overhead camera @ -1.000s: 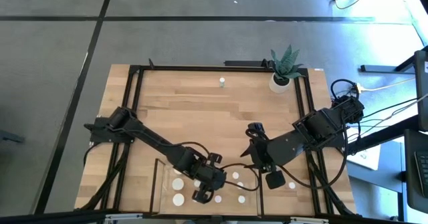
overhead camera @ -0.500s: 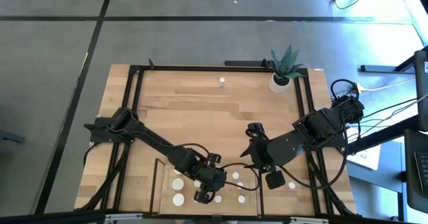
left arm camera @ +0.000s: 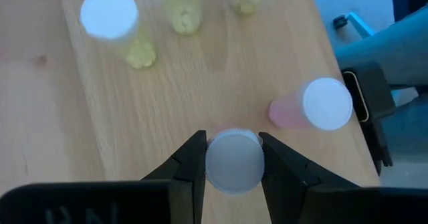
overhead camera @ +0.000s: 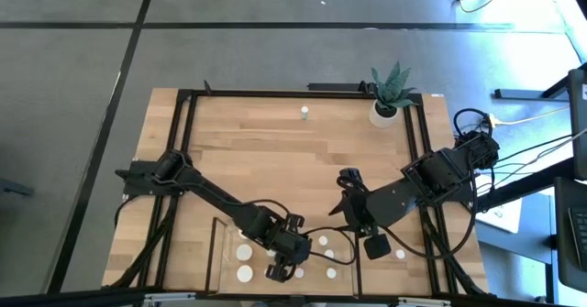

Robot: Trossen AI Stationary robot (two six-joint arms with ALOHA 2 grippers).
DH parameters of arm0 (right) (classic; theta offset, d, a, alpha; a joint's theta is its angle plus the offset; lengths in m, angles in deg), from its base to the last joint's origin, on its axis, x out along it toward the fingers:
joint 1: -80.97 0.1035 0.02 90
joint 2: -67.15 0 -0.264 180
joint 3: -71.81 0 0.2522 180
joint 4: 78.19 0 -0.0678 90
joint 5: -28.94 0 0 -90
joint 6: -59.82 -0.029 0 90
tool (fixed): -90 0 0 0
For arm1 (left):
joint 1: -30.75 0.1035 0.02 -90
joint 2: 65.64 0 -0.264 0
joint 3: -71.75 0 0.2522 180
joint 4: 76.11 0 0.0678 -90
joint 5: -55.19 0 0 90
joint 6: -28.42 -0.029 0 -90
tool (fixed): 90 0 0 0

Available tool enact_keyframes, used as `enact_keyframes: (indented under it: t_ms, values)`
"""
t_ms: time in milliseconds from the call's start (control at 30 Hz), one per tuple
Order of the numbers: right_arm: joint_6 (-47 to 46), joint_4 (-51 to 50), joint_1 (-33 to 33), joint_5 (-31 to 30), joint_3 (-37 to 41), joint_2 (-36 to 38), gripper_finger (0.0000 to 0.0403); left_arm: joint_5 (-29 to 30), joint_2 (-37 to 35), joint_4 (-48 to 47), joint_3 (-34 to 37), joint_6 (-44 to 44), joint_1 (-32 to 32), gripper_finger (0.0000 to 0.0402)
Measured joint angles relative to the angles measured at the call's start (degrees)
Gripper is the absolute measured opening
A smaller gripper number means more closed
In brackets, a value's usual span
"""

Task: Pick and place medicine bottles onto shelf by color
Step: Put the left pink pill bottle on the shelf aligned with the other pink pill bottle

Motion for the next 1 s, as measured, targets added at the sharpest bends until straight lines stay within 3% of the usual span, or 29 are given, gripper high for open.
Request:
enact_keyframes:
  t_ms: [733, 1000]
  values:
    - [0.0, 0.3, 0.0, 0.0, 0.0, 0.0, 0.0156, -2.2, 0.9, 0.4, 0.0, 0.0, 0.0, 0.0103]
    - [0.0, 0.4, 0.0, 0.0, 0.0, 0.0, 0.0156, -2.3, 1.1, 0.7, 0.0, 0.0, 0.2, 0.0121]
